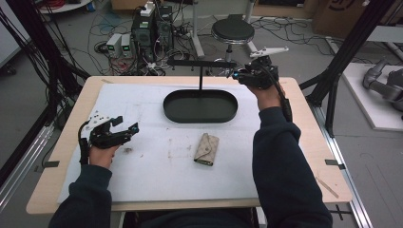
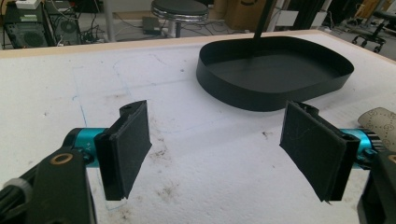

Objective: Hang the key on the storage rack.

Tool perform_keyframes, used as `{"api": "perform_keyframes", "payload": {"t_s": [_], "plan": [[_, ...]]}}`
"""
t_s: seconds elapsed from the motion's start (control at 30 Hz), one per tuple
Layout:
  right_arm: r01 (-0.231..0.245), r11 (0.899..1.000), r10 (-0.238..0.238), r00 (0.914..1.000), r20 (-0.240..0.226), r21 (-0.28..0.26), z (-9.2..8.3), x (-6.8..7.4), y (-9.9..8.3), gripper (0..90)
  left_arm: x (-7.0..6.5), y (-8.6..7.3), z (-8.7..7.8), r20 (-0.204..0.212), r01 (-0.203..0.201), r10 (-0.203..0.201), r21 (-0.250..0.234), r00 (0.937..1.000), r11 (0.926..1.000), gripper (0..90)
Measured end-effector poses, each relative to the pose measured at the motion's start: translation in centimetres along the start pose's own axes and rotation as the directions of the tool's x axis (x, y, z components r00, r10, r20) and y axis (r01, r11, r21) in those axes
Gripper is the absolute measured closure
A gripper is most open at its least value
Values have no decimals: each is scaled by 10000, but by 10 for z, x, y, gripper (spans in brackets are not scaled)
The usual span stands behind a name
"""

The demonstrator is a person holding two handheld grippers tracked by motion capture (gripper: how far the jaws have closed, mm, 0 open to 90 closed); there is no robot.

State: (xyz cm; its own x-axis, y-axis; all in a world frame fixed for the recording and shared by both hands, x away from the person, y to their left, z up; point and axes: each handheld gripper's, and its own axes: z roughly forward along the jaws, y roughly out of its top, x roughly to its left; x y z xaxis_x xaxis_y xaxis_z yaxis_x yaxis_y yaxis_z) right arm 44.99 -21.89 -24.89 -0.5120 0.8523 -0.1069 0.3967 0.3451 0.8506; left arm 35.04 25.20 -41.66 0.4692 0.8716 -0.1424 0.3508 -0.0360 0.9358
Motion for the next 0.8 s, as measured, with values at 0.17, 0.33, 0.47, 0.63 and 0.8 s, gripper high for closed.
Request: {"api": "perform_keyframes", "payload": {"t_s": [0.17, 0.33, 0.47, 0.63, 0.8], "plan": [[-225, 9997, 225, 9996, 197, -14, 10, -7, -1, 498, 0, 0, 0, 1, -18, 18, -10, 10000, 10000, 241], [-354, 9993, 356, 9993, 146, -111, 16, -8, 0, 498, 1, 0, 0, -15, 4, -4, 31, 10000, 10000, 242], [-301, 9994, 304, 9994, 162, -186, 16, -8, 4, 498, 0, 0, 0, 17, 17, -17, 38, 10000, 10000, 241], [-256, 9993, 268, 9985, 475, -256, 20, -8, 7, 498, 0, 0, 0, 11, 15, -15, 14, 10000, 10000, 241], [-184, 9998, 171, 9926, 1205, 98, 31, -15, 2, 498, 0, 0, 0, 18, -3, 3, 9, 10000, 10000, 241]]}}
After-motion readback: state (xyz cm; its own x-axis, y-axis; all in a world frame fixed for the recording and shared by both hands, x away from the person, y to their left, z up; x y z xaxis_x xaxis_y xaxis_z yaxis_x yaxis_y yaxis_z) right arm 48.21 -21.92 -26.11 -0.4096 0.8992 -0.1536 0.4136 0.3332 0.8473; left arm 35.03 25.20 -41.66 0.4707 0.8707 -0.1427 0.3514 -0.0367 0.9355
